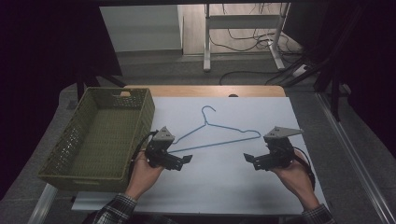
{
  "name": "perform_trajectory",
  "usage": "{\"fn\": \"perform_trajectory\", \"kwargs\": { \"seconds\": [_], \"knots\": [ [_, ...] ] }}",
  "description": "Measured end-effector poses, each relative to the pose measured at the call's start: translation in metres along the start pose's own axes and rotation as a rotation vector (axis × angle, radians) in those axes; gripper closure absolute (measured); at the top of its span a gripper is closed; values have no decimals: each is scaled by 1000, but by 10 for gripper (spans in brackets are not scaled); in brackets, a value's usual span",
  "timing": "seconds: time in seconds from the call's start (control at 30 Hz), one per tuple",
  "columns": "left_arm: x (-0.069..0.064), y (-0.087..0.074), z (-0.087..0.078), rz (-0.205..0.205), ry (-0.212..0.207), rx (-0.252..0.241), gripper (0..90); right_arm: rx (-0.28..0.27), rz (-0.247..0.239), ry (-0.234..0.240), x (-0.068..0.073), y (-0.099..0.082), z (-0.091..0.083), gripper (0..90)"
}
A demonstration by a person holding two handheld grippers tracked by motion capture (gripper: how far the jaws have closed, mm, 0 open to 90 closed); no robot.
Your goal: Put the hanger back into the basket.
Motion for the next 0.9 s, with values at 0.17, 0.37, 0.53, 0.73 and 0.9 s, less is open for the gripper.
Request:
{"fn": "perform_trajectory", "kwargs": {
  "seconds": [0.17, 0.37, 0.53, 0.73, 0.9],
  "knots": [
    [4, 4, 11, -3, 7, 3, 0, 17, -1, 0, -1, 10, 11, 0],
    [8, 10, 23, 2, 10, 13, 0, 28, 1, 0, -2, 24, 27, 0],
    [10, 15, 34, 11, 12, 29, 0, 44, -15, -5, -3, 33, 41, 37],
    [13, 22, 42, 28, 16, 41, 0, 57, 0, 4, -7, 48, 57, 63],
    [17, 23, 46, 40, 20, 57, 0, 61, 2, 7, -9, 55, 67, 91]
  ]
}}
Point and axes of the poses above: each handheld gripper's, and its own axes: z roughly forward along the jaws, y roughly out of its top, x roughly to its left, the point moved 2 cm from there along z, roughly forward along the jaws, and after that the axes turned 7 degrees about x, right-handed, at the moved point
